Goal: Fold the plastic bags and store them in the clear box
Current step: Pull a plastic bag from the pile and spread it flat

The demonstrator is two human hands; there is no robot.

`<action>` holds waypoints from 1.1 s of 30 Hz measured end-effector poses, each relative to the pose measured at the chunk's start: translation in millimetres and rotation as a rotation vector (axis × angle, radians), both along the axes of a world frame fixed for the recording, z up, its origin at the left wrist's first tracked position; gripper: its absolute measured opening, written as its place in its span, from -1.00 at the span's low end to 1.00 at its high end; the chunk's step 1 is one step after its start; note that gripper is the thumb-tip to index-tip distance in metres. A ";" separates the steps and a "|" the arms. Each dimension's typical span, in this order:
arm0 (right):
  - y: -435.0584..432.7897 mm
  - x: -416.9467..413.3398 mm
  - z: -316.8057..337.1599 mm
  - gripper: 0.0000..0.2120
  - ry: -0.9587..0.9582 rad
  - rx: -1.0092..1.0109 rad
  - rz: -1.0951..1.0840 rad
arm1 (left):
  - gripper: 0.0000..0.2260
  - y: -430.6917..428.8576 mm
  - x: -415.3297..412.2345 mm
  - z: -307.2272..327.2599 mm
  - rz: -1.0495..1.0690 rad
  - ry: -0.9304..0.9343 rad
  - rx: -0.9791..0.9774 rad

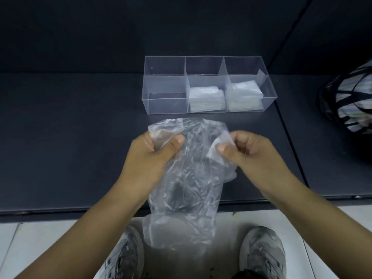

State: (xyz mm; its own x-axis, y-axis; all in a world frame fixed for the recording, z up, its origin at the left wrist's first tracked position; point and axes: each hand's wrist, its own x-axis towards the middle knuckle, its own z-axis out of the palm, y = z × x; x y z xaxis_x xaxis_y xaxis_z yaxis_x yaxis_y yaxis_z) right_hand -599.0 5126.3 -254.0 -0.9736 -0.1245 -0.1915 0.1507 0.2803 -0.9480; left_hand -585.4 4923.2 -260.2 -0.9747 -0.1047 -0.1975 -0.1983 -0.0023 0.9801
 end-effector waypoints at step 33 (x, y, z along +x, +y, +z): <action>0.5 -46.1 0.7 -0.73 -0.122 0.032 0.236 | -0.53 -14.0 -54.4 -16.7 -0.459 -0.174 -0.104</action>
State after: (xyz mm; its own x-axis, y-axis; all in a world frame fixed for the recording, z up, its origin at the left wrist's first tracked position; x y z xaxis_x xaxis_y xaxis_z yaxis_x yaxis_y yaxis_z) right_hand -645.1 5126.7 -253.3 -0.8878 -0.3374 -0.3130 0.1900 0.3507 -0.9170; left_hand -639.8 4909.2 -276.9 -0.8783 0.2994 -0.3727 -0.3169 0.2191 0.9228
